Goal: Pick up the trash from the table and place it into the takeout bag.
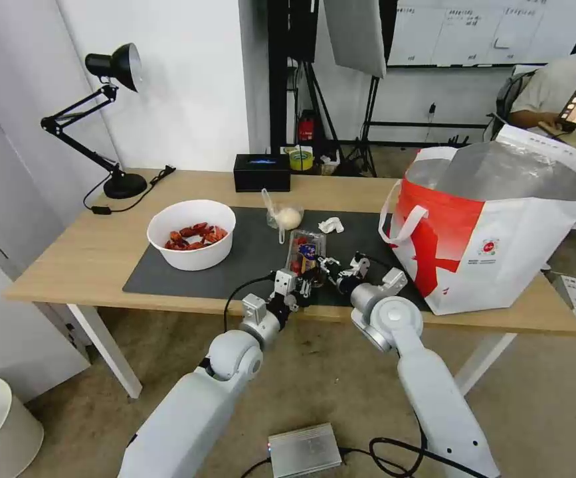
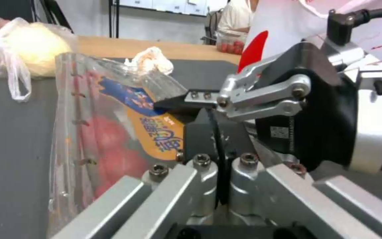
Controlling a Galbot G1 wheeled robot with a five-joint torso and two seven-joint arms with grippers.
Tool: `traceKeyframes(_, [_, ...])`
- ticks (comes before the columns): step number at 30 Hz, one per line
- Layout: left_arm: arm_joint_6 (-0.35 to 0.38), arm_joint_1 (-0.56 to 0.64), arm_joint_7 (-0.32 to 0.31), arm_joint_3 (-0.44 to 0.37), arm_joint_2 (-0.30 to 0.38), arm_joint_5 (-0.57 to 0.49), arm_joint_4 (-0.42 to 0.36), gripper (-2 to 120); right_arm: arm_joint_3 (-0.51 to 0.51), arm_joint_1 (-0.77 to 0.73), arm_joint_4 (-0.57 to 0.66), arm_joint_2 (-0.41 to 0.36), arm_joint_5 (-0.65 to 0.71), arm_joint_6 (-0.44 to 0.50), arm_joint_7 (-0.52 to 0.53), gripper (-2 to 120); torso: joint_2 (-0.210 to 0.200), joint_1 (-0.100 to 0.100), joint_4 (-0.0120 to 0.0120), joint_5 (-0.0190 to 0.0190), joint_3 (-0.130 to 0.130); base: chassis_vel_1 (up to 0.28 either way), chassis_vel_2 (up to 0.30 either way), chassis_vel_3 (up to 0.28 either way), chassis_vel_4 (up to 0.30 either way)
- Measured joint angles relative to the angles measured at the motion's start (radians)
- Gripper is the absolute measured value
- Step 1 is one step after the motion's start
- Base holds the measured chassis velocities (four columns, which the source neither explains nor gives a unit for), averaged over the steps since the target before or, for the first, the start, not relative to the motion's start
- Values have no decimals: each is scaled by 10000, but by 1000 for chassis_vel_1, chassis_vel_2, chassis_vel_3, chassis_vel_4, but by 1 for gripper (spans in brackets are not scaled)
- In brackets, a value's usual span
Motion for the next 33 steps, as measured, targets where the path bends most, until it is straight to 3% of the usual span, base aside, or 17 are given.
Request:
traceKeyframes(19, [-58, -63, -50, -193, 162, -291, -421, 0, 45, 27, 46, -5, -9, 305, -72, 2, 0, -1, -3, -3, -1, 0, 0, 0, 0])
traceKeyframes(33, [-197, 554, -125, -1398, 998, -469, -869, 0, -102, 140, 467, -16, 8, 502, 24, 2, 1, -2, -1, -5, -1, 0, 0, 0, 0])
